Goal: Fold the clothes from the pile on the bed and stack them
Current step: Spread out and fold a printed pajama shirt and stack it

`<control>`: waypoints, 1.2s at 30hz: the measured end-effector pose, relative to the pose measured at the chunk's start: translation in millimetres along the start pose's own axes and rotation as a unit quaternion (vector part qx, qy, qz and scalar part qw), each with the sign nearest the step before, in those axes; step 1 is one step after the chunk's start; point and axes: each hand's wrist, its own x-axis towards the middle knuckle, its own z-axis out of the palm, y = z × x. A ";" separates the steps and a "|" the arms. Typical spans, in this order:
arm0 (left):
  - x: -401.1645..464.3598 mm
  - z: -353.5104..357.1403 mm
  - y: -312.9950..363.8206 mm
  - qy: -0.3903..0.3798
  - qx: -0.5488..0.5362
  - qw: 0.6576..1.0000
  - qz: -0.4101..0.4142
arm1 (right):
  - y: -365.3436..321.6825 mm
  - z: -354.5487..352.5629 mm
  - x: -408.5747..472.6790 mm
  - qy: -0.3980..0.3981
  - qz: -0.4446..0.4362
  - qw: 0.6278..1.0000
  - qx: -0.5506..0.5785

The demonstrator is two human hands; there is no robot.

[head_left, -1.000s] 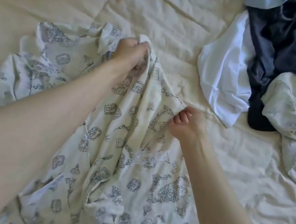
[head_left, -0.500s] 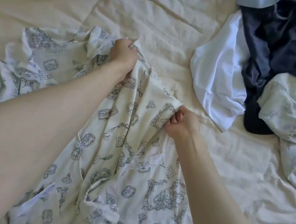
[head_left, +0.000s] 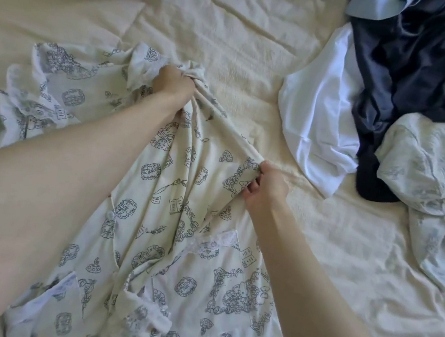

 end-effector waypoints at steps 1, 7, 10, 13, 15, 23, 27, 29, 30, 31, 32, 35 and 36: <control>-2.3 -0.3 -1.0 -0.029 -0.029 0.999 -0.001 | 1.4 -1.3 -1.8 -0.016 -0.006 1.000 -0.018; -1.4 3.4 2.9 -0.060 -0.036 0.997 -0.008 | 3.9 -1.9 -6.7 -0.067 -0.014 0.986 -0.149; 0.3 -1.0 3.5 -0.012 -0.065 0.997 -0.040 | 0.6 -3.5 -7.1 -0.041 -0.003 0.990 -0.134; -21.4 -8.9 -10.4 -0.057 -0.034 0.997 0.041 | 8.2 -12.3 -18.7 -0.104 -0.039 0.983 -0.149; -49.4 -14.3 -32.5 -0.048 0.024 0.993 0.102 | 20.7 -23.1 -31.2 -0.110 -0.060 0.978 -0.166; -169.5 -40.2 -153.7 -0.010 0.113 0.987 0.114 | 98.6 -78.3 -75.3 -0.149 -0.045 0.966 -0.205; -220.2 -49.1 -198.1 -0.016 0.135 0.985 0.106 | 138.3 -88.8 -91.5 -0.157 -0.021 0.945 -0.285; -236.4 -51.2 -212.6 -0.037 0.132 0.987 0.079 | 151.4 -88.0 -97.6 -0.158 -0.018 0.923 -0.349; -241.6 -51.8 -217.2 -0.046 0.127 0.988 0.068 | 156.1 -86.9 -99.7 -0.163 -0.026 0.915 -0.369; -244.6 -52.0 -219.3 -0.050 0.124 0.989 0.066 | 159.8 -85.2 -100.4 -0.170 -0.038 0.909 -0.379; -246.6 -54.0 -220.0 -0.049 0.121 0.989 0.065 | 163.5 -82.9 -102.8 -0.173 -0.050 0.908 -0.379; -242.2 -66.7 -214.5 -0.034 0.068 0.997 0.016 | 166.5 -75.2 -106.9 -0.138 -0.035 0.944 -0.296; -239.1 -73.2 -212.9 -0.035 0.016 0.999 -0.027 | 165.8 -74.4 -107.4 -0.132 -0.022 0.959 -0.250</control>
